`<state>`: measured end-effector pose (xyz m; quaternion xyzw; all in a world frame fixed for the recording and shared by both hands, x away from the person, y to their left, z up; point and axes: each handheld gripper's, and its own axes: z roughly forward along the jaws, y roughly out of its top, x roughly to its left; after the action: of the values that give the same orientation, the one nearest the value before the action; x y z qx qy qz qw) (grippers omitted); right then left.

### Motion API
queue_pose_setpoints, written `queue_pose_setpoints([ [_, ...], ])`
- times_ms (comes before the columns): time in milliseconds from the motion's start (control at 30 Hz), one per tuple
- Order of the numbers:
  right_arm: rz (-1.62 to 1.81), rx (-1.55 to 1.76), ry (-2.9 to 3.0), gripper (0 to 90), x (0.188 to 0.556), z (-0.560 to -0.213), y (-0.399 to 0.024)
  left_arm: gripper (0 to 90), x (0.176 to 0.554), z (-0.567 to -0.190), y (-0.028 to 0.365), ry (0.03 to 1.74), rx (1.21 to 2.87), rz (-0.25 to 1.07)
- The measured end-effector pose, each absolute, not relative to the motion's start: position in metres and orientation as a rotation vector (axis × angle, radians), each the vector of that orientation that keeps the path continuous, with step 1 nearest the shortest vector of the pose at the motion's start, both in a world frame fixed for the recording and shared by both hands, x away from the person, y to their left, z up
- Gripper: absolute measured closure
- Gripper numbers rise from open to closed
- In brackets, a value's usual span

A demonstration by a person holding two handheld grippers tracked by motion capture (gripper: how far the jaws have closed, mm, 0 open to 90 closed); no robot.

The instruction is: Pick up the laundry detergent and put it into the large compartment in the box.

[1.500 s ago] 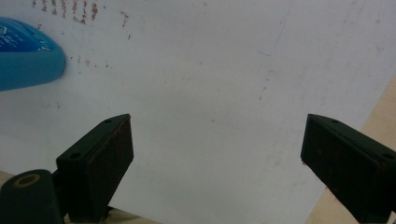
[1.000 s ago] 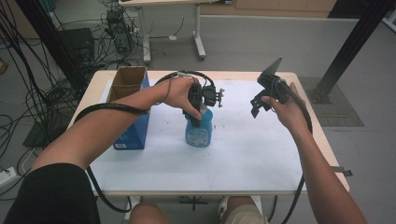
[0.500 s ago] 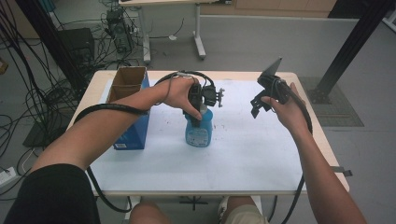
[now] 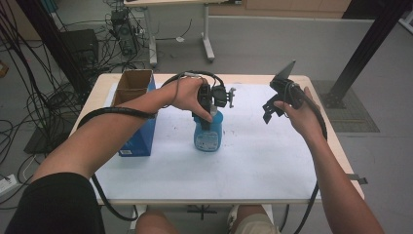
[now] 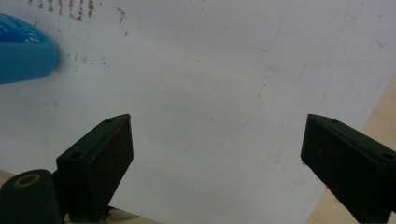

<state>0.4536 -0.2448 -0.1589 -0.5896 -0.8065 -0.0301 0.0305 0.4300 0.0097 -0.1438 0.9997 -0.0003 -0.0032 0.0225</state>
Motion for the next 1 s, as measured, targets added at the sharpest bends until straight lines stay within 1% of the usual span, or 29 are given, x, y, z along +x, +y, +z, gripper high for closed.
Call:
queue_pose_setpoints([
  [367, -0.108, -1.808, -2.486, 9.1, 0.45, -0.158, -0.247, 37.7, 0.425, -0.134, 0.004, 0.037, 3.121, -0.008],
  [533, -0.108, -1.805, -2.483, 9.1, 0.45, -0.16, -0.249, 37.7, 0.425, -0.124, 0.005, 0.102, 3.126, -0.016],
  [700, -0.105, -1.802, -2.48, 9.1, 0.449, -0.159, -0.25, 37.7, 0.423, -0.099, 0.01, 0.219, 3.108, -0.008],
  [933, -0.116, -1.802, -2.483, 9.1, 0.445, -0.154, -0.253, 37.6, 0.417, -0.05, 0.012, 0.409, 3.091, 0.068],
  [1000, -0.124, -1.801, -2.488, 9.1, 0.443, -0.153, -0.254, 37.6, 0.417, -0.032, 0.012, 0.494, 3.084, 0.091],
])
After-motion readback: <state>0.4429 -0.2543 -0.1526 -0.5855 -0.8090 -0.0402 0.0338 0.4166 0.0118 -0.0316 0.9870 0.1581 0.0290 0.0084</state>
